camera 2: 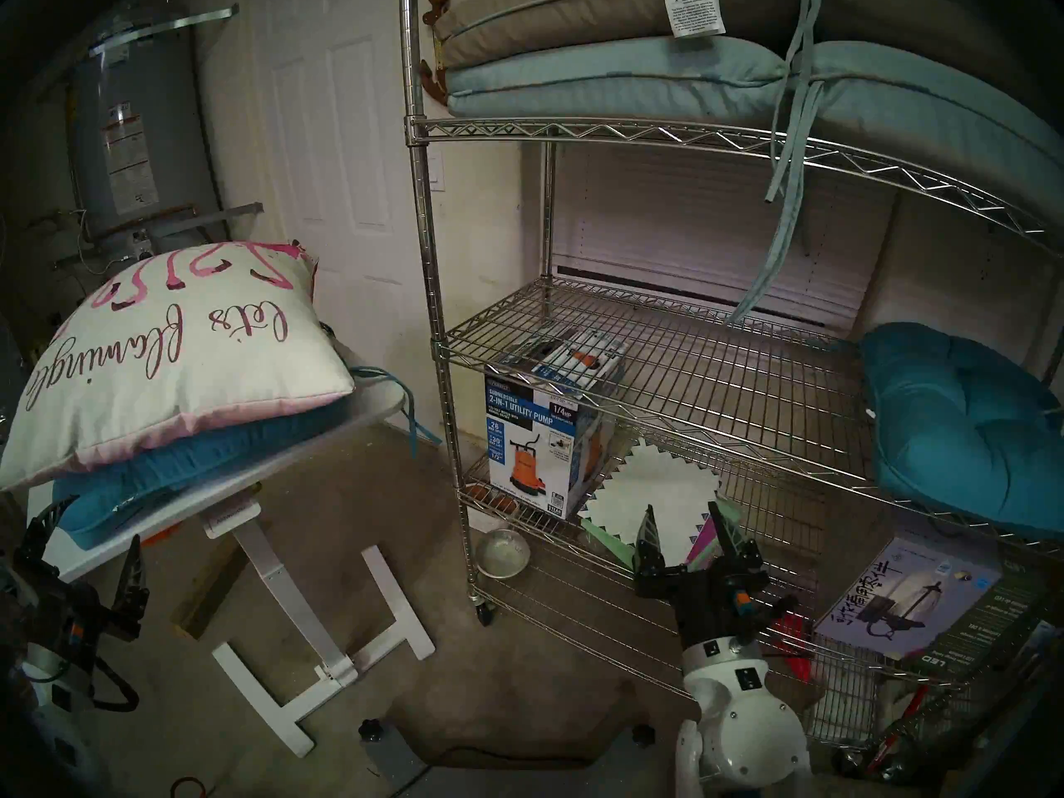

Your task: Put cushion on the shelf

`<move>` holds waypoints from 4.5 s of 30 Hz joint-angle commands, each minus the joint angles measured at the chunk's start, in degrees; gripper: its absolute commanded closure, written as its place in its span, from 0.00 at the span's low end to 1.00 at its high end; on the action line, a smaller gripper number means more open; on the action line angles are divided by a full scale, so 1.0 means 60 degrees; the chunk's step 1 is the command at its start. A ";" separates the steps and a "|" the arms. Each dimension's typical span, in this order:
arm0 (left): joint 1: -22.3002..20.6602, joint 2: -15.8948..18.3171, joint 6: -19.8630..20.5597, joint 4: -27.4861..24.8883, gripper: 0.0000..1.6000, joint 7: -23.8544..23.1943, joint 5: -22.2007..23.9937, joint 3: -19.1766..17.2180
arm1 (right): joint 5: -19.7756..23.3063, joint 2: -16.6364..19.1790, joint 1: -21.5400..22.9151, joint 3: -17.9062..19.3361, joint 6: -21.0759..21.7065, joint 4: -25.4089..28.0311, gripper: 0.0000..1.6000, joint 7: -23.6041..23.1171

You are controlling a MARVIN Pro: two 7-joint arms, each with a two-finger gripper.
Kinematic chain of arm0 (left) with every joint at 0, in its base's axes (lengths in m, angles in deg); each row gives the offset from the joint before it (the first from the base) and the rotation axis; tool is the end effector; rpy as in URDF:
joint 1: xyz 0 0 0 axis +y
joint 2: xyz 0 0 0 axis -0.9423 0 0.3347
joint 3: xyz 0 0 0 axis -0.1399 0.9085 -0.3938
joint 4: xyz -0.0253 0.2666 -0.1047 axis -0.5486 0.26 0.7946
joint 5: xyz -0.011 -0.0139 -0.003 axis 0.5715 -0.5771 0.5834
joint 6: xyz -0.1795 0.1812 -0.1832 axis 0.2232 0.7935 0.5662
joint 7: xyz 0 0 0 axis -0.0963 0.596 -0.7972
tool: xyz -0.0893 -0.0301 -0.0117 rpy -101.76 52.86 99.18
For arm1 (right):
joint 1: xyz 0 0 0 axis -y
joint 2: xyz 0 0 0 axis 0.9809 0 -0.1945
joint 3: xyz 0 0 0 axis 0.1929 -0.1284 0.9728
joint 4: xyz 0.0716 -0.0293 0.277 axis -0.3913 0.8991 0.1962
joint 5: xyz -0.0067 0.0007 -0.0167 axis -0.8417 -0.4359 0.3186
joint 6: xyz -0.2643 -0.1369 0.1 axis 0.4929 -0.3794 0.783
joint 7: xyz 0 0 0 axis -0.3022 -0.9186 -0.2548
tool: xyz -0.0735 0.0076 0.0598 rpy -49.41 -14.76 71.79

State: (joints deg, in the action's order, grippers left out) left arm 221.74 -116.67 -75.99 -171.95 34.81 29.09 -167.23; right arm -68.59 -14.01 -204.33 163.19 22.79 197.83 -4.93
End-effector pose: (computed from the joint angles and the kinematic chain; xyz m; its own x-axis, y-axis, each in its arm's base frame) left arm 0.1214 0.1699 -0.1897 0.1657 -0.8572 0.4876 0.1802 -0.4598 -0.8695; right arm 0.2481 -0.0263 -0.2868 -0.0969 0.0235 0.9950 -0.0143 -0.9997 0.0223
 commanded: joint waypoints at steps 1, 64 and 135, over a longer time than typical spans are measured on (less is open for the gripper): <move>0.0013 -0.0036 -0.0171 -0.0258 0.00 0.0377 -0.0152 -0.0708 | 0.0000 0.0013 0.0048 0.0002 -0.0049 0.0173 0.00 -0.0005; -0.1352 0.2231 0.3183 -0.0258 0.00 -0.1570 -0.2310 -0.2652 | -0.0004 0.0009 0.0018 0.0002 -0.0042 0.0227 0.00 -0.0012; -0.1845 0.2075 0.2622 0.0011 0.00 -0.1860 -0.3520 -0.2607 | -0.0006 0.0007 0.0012 0.0003 -0.0035 0.0238 0.00 -0.0015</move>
State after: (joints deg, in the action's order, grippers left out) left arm 210.69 -106.99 -60.20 -172.42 24.25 10.07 -180.89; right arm -68.59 -14.08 -204.35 163.20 22.80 197.89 -4.93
